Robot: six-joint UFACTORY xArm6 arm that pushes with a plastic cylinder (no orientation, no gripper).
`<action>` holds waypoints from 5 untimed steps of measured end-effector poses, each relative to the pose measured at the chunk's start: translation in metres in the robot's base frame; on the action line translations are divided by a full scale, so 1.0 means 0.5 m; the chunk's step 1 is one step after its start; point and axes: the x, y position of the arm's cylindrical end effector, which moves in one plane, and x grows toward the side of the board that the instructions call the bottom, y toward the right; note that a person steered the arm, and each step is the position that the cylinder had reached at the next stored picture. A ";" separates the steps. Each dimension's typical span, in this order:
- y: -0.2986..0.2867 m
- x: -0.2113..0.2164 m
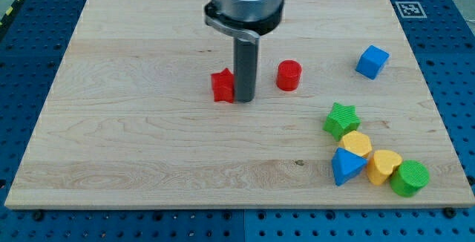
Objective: Point your arm to the right of the red circle
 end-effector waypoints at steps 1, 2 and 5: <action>0.020 0.000; 0.071 0.000; 0.184 0.011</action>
